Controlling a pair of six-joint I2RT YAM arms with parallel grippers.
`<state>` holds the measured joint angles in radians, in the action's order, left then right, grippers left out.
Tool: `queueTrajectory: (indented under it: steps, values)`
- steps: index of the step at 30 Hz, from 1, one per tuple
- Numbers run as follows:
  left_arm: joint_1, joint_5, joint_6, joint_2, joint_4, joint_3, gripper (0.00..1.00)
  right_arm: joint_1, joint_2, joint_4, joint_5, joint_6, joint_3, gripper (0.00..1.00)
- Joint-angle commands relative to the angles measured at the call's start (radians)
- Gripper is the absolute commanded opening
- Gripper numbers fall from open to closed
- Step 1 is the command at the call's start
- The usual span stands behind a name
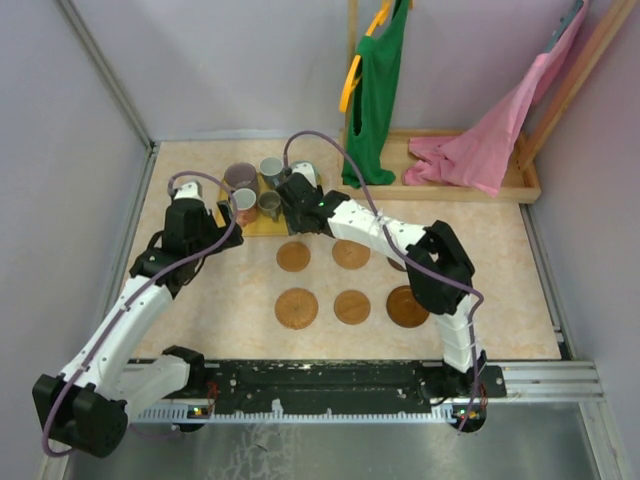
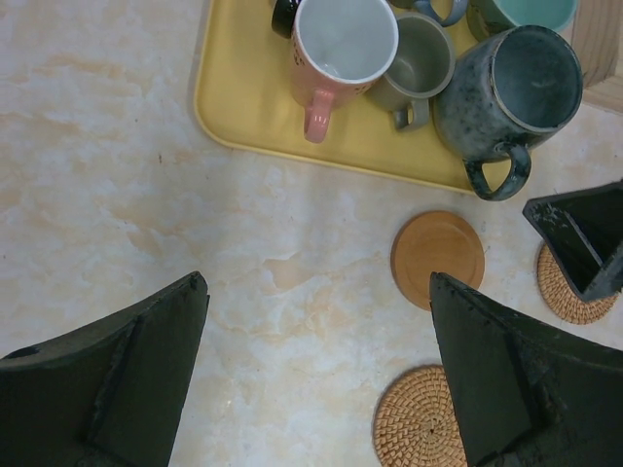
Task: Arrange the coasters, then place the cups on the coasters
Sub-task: Pick up the cup from the tray.
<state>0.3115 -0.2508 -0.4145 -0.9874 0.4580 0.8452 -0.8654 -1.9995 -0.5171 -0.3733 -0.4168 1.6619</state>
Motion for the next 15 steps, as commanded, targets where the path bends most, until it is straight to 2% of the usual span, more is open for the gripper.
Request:
queueTrajectory:
  steps: [1,9,15]
  values:
    - [-0.006,-0.005,-0.003,0.027,0.025,-0.015,1.0,0.019,-0.058,0.022,0.002,0.01,0.13,0.55]
    - [-0.006,-0.005,0.0,0.036,0.043,-0.021,1.0,0.026,-0.144,0.001,-0.007,-0.01,0.233,0.52]
    - [-0.006,-0.015,0.014,0.044,0.05,-0.022,1.0,0.026,-0.182,-0.026,-0.015,-0.044,0.263,0.46]
